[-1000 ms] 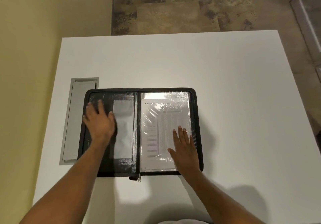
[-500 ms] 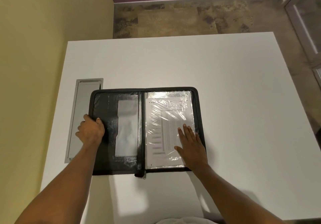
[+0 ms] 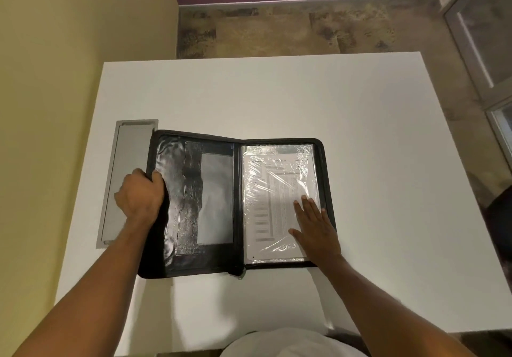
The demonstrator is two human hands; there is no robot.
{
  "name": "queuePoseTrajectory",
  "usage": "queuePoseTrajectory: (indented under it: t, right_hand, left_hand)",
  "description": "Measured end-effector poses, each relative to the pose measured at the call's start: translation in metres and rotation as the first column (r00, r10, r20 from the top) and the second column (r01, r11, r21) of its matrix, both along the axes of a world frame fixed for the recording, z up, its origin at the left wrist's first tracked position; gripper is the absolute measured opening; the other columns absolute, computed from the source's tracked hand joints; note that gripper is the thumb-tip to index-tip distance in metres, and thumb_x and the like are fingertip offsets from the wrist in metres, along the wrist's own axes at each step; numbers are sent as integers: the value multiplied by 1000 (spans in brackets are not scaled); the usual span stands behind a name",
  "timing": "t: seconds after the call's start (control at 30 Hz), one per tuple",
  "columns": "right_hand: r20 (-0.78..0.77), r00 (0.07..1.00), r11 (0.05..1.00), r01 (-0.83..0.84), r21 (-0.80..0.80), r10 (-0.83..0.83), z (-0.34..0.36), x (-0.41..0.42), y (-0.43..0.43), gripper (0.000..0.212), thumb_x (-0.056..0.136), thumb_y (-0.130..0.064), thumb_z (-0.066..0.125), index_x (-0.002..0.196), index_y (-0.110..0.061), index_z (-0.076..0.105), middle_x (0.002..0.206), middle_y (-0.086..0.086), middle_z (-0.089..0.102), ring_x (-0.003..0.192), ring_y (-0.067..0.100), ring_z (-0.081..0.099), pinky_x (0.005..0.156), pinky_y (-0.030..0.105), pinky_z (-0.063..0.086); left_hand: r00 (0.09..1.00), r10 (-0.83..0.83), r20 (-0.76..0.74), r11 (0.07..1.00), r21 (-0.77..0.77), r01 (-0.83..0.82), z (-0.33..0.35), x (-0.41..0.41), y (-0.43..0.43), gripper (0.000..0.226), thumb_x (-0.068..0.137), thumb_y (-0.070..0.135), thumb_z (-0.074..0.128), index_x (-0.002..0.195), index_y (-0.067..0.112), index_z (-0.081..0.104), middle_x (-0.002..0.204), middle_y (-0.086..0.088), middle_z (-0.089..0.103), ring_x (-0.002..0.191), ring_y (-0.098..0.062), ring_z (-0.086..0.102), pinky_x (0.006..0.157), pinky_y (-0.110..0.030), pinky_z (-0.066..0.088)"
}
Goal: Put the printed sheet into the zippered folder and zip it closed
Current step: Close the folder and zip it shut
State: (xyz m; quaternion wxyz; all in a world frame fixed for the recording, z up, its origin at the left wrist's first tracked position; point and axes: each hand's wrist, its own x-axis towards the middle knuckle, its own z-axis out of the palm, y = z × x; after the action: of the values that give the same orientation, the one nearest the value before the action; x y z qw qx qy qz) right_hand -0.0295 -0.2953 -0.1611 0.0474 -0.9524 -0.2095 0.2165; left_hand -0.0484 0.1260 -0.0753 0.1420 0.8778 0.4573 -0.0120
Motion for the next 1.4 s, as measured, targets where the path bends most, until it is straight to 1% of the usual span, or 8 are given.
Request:
queuePoseTrajectory:
  t: [0.33, 0.57, 0.7, 0.77, 0.97, 1.1, 1.23, 1.4]
  right_hand:
    - [0, 999, 996, -41, -80, 41, 18, -1, -67, 78, 104, -54, 44, 166, -23, 7, 175, 3, 1, 162, 27, 1, 131, 48, 7]
    - [96, 994, 999, -53, -4, 53, 39, -3, -74, 71, 108, -47, 37, 166, -15, 11, 173, 12, 0, 161, 31, 2, 130, 52, 10]
    - [293, 950, 875, -47, 482, -111, 83, -16, -26, 56, 105, -26, 60, 149, 4, 47, 157, 24, 44, 150, 35, 41, 122, 51, 37]
    - [164, 970, 720, 17, 694, -180, 116, -22, 3, 55, 104, -31, 60, 149, -1, 50, 154, 16, 52, 147, 27, 47, 121, 45, 41]
    - [-187, 963, 591, 268, 761, -195, 187, -23, 38, 55, 104, -45, 49, 154, -27, 36, 144, -6, 50, 125, 15, 57, 104, 41, 53]
    - [-197, 933, 592, 344, 729, -301, 184, -11, 9, 56, 103, -19, 59, 155, -24, 40, 140, -1, 49, 120, 19, 60, 101, 43, 54]
    - [-125, 896, 609, 387, 693, -426, 164, 6, -34, 55, 99, -14, 64, 151, -25, 48, 132, 0, 51, 116, 17, 60, 103, 36, 54]
    - [-199, 797, 554, 551, 624, -570, 129, 27, -86, 47, 97, -3, 64, 143, -11, 56, 130, 9, 64, 118, 26, 64, 103, 33, 51]
  left_hand:
    - [983, -107, 150, 994, -6, 109, 40, -21, -85, 36, 101, 42, 57, 89, 9, 63, 81, -10, 67, 69, -26, 58, 78, -46, 53]
    - [961, -84, 264, 990, -88, 111, 75, -23, -144, 34, 104, 39, 56, 107, 7, 68, 94, -10, 71, 79, -24, 65, 69, -35, 48]
    - [921, -118, 370, 971, -151, 185, 95, -8, -182, 25, 104, 35, 59, 108, 11, 67, 95, -3, 69, 74, -16, 62, 67, -28, 47]
    - [899, -137, 416, 953, -191, 234, 104, 1, -201, 26, 103, 36, 59, 107, 13, 69, 95, 1, 69, 76, -15, 63, 69, -27, 46]
    - [859, 37, 510, 756, -577, 310, 114, 18, -250, 33, 103, 53, 50, 99, 35, 77, 84, 10, 74, 61, -6, 68, 63, -28, 54]
    - [844, -2, 537, 611, -667, 426, 97, 14, -272, 27, 107, 36, 54, 123, 44, 74, 111, 14, 72, 90, -2, 68, 80, -26, 57]
    - [789, -341, 511, 564, -560, 607, 64, 6, -301, 54, 101, 20, 66, 151, 37, 52, 150, 18, 52, 135, 2, 48, 112, -26, 41]
    - [748, -581, 319, 552, -522, 651, 21, 15, -343, 83, 94, 25, 77, 162, 36, 31, 173, -6, 21, 159, -24, 23, 128, -41, 26]
